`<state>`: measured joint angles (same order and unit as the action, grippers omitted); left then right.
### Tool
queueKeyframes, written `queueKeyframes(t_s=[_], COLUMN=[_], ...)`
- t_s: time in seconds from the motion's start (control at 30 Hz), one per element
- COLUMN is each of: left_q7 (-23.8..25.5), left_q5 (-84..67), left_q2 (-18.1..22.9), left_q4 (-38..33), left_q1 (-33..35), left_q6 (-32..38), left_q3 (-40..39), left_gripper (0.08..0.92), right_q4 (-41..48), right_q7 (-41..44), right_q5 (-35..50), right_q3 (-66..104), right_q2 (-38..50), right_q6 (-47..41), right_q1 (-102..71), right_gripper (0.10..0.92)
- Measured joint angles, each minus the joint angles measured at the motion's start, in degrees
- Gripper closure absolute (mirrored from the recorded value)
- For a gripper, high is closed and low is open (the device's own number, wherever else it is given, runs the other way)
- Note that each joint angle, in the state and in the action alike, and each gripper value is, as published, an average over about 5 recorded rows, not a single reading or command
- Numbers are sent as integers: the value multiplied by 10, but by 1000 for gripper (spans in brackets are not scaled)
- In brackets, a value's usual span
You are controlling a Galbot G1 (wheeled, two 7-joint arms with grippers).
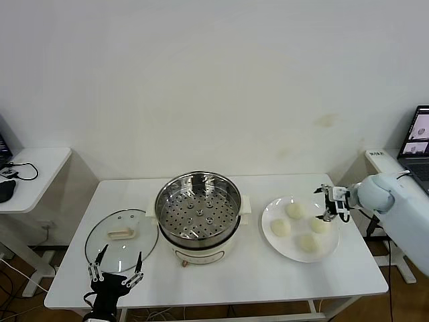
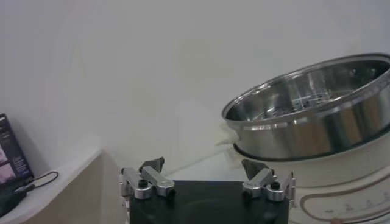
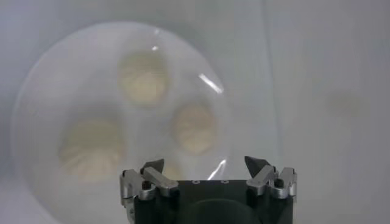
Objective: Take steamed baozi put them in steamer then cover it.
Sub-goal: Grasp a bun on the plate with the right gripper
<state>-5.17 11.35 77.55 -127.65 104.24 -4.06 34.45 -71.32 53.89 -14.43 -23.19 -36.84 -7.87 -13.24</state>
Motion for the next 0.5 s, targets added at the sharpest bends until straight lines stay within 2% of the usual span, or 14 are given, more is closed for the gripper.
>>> queueKeyframes(t_s=[0.5], left_q7=[3], left_q5=[12], left_q2=[4], left_q4=[11], left_q1=[-3], left_q6=[5], left_q3=[11], left_gripper=[177], right_q4=[151], right_q7=[23], right_q5=[-27], right_q3=[-102], right_q2=[-97], right_q6=[30], right_q1=[86], right_gripper=[203])
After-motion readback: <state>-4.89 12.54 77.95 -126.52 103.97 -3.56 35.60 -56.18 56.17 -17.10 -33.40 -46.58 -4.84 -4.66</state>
